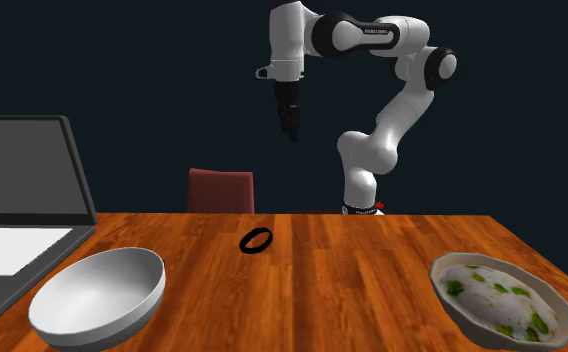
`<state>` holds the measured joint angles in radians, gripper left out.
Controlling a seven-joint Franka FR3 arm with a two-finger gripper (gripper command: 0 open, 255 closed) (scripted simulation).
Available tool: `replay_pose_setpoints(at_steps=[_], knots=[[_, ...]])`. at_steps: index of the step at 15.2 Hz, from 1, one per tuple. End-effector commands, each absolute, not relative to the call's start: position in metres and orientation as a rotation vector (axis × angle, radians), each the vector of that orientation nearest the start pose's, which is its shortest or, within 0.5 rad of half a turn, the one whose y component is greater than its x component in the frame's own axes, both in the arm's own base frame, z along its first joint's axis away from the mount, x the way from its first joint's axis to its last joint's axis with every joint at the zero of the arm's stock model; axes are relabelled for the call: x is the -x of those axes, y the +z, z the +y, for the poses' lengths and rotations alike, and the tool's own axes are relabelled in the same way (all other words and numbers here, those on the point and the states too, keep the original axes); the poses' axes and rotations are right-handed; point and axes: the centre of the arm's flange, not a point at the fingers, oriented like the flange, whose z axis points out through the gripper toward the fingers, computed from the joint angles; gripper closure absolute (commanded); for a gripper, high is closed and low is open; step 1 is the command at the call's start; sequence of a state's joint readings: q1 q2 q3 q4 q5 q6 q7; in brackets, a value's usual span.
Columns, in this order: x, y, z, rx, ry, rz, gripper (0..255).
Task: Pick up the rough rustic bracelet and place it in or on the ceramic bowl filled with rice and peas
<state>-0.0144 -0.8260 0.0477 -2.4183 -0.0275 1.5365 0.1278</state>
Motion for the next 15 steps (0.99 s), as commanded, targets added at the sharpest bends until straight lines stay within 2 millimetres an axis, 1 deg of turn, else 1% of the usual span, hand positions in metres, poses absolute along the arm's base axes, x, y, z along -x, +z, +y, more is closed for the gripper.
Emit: replay_pose_setpoints(at_steps=[1, 15], knots=[[-0.291, 0.57, 0.011, 3.202, 0.083, 0.178, 0], [-0.395, 0.475, 0.118, 3.154, 0.042, 0.082, 0]])
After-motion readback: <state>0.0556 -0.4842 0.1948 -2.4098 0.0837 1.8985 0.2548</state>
